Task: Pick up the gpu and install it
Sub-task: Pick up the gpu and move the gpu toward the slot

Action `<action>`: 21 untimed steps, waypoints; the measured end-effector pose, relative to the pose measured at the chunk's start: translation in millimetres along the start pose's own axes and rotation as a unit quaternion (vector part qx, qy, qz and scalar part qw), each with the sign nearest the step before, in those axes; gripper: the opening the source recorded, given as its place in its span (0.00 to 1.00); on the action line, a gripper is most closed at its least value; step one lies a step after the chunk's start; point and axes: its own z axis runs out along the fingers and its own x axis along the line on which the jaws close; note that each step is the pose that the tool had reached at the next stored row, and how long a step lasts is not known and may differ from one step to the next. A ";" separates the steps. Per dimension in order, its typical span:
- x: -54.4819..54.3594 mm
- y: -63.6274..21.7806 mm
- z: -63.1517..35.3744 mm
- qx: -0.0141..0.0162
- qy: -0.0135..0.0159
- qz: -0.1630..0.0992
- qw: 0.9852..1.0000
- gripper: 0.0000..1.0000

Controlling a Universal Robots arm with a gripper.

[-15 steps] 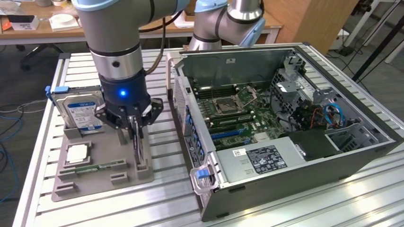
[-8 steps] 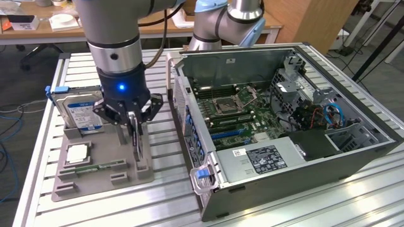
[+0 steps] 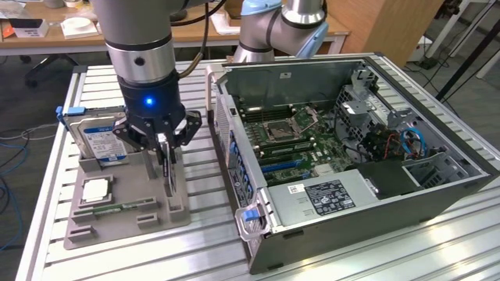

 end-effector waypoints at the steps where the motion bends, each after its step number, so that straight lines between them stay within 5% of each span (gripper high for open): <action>1: 0.0 0.0 0.0 0.000 0.000 0.000 1.000 0.26; 11: 0.0 0.0 -0.4 0.000 0.000 0.000 1.000 0.26; 21: -0.4 -0.7 -15.1 0.000 0.001 0.000 1.000 0.26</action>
